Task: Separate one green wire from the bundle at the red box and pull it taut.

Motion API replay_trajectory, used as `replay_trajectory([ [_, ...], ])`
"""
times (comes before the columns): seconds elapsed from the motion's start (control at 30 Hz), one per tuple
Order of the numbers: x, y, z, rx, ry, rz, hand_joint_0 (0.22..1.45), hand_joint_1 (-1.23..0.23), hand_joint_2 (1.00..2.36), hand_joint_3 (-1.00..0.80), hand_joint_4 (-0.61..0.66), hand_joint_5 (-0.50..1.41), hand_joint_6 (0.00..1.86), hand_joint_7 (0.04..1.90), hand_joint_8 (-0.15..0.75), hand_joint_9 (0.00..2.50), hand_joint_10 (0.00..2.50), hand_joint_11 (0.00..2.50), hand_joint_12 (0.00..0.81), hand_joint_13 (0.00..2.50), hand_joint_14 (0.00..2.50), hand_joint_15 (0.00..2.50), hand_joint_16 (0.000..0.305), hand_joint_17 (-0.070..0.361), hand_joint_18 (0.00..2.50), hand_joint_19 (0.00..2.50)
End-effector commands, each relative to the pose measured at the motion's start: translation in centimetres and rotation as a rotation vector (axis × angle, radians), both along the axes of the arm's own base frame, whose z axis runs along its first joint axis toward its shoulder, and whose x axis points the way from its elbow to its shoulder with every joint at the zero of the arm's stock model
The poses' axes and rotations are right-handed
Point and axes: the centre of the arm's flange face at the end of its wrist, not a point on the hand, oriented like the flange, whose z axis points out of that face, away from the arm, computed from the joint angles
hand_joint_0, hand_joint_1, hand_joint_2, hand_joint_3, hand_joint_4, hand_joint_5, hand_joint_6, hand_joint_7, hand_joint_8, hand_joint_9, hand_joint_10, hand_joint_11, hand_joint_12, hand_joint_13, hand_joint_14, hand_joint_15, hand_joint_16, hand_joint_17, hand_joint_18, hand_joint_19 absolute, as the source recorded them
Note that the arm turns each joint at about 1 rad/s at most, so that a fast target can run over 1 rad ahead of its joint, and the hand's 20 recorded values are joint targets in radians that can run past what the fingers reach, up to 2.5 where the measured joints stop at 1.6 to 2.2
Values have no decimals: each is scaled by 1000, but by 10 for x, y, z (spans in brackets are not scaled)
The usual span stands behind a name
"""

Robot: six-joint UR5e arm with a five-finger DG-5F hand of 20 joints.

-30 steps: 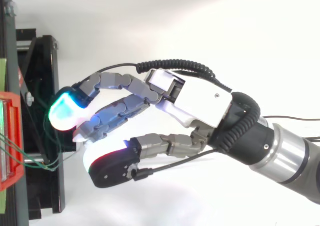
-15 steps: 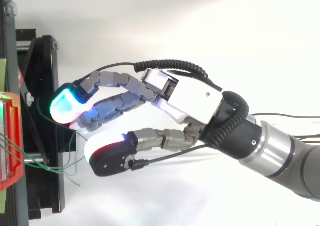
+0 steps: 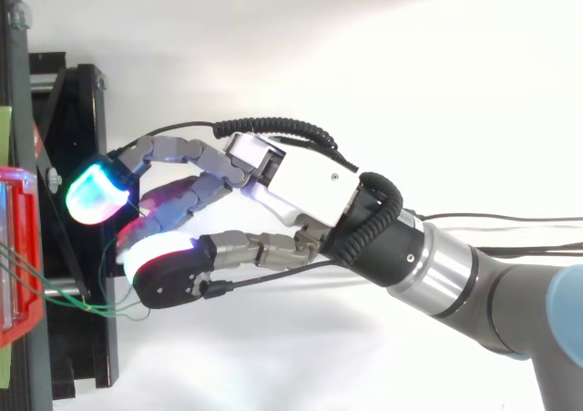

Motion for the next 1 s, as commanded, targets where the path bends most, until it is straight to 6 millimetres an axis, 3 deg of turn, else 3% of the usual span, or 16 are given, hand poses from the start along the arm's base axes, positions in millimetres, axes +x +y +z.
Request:
replay_trajectory([
  [0.0,1,0,-2,3,5,4,412,-516,1000,-500,290,-202,502,777,405,1308,7,211,396,1050,2,84,54,122,845,75],
  [0.3,1,2,-1,-1,4,4,426,-504,1000,-500,301,-197,502,770,419,1570,13,357,357,1180,7,172,51,115,874,91],
  [0.47,0,5,-2,0,9,10,430,-501,1000,-500,299,-197,502,771,414,1577,13,372,359,1233,7,195,50,113,878,98],
  [0.63,0,5,-1,16,18,12,432,-501,1000,-500,287,-200,502,771,417,1422,11,306,359,1308,7,192,50,111,879,90],
  [0.73,2,6,6,37,43,18,430,-495,1000,-500,254,-212,502,775,379,1243,11,260,390,1320,6,163,49,111,863,68],
  [0.8,1,5,6,39,58,16,424,-495,1000,-500,242,-218,502,772,355,986,5,168,421,1254,4,123,50,113,842,57],
  [0.97,0,1,2,27,55,9,408,-487,1000,-500,221,-244,502,736,369,716,0,0,461,1189,2,30,52,118,826,1],
])
